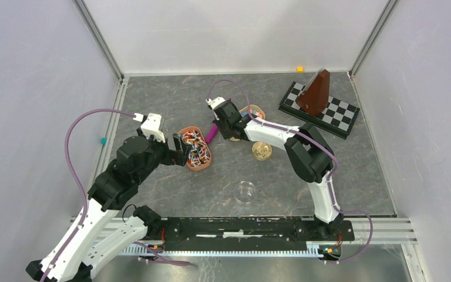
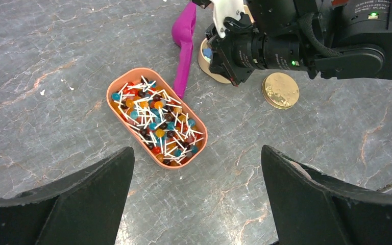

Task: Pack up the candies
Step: Move the storage box to the center of the board.

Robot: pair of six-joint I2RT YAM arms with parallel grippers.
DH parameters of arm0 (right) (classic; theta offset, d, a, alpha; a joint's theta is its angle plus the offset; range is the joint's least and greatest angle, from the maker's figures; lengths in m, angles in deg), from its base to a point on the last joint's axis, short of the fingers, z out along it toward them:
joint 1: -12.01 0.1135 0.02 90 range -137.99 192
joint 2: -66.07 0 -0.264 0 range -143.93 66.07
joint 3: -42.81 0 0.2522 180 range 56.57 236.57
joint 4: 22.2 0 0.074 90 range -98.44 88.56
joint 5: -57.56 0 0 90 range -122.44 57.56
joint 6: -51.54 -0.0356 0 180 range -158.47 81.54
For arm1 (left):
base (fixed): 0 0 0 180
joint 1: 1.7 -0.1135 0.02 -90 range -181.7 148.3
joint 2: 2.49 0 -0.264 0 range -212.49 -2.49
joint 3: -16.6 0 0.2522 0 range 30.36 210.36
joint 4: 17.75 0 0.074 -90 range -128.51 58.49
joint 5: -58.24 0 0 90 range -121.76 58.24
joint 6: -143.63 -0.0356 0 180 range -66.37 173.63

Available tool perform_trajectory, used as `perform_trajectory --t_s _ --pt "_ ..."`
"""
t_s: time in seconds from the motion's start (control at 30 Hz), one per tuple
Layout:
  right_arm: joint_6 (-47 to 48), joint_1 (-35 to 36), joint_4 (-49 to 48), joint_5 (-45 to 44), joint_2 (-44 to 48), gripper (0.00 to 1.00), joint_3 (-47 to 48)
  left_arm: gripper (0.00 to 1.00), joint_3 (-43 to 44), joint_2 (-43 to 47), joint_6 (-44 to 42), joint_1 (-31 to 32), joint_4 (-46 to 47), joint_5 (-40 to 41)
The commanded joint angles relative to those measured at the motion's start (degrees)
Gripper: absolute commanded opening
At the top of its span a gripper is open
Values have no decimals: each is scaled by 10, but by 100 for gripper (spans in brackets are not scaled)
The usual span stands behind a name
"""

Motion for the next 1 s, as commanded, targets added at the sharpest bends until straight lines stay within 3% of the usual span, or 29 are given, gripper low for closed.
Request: perform_trajectory --t_s 0.0,0.7,0.97 --pt "36 1 -6 32 52 0 -38 100 -1 -1 27 -2 15 -1" --pt "406 0 105 242 168 0 -204 100 -1 16 27 -2 16 -8" --pt "463 0 138 270 221 0 -274 100 -1 21 28 -2 16 -14"
